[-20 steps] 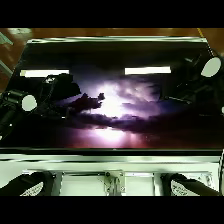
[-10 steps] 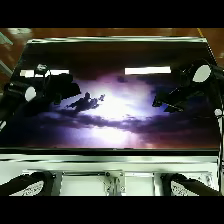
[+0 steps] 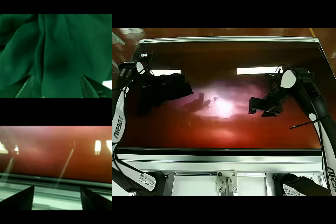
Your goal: Fold the shirts.
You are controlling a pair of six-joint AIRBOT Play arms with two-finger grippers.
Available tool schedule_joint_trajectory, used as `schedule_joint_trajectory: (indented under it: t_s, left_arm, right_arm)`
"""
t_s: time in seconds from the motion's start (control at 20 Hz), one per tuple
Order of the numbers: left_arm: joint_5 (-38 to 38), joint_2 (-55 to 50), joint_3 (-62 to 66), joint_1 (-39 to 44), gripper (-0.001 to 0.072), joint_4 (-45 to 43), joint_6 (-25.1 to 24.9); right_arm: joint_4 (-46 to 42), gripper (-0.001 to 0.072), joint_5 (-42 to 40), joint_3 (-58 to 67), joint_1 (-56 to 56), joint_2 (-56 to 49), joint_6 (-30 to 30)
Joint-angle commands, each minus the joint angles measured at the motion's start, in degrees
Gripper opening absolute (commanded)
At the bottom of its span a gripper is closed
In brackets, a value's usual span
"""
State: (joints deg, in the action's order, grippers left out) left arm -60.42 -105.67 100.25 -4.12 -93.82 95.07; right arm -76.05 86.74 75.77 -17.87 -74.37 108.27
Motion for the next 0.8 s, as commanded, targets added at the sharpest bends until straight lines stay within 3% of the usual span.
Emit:
schedule_joint_trajectory:
  t_s: [0.0, 0.2, 0.3, 0.35, 0.4, 0.45, 0.75]
  left_arm:
    - [-1.27, -7.85, 6.69, -1.16, 0.0716, 2.45, -3.61]
    - [-1.84, -11.28, 7.58, -1.62, 0.0698, 2.36, -3.21]
    - [-2.73, -11.78, 7.58, -1.92, 0.0411, 2.40, -2.91]
    - [-2.73, -11.67, 7.58, -1.95, 0.0337, 2.40, -3.56]
    - [-3.34, -11.39, 7.65, -1.92, 0.0109, 2.40, -4.74]
    - [-4.15, -10.97, 7.98, -1.90, 0.0038, 2.47, -4.83]
    - [-7.15, -0.33, 14.97, -1.11, 0.0036, 16.68, -6.47]
  right_arm:
    - [-3.17, 0.0689, 0.11, -0.02, -4.31, -0.04, 0.57]
    - [-3.76, 0.0689, 0.76, 0.00, -4.61, -0.04, 1.68]
    - [-3.76, 0.0688, 1.16, 0.00, -4.61, -0.04, 2.19]
    - [-3.76, 0.0689, 1.22, 0.00, -4.61, -0.04, 2.19]
    - [-3.80, 0.0688, 1.22, 0.00, -4.61, -0.04, 2.19]
    - [-3.82, 0.0689, 1.22, 0.00, -4.61, -0.04, 2.19]
    - [-8.20, 0.0689, 1.20, 0.02, -4.59, -0.04, 0.61]
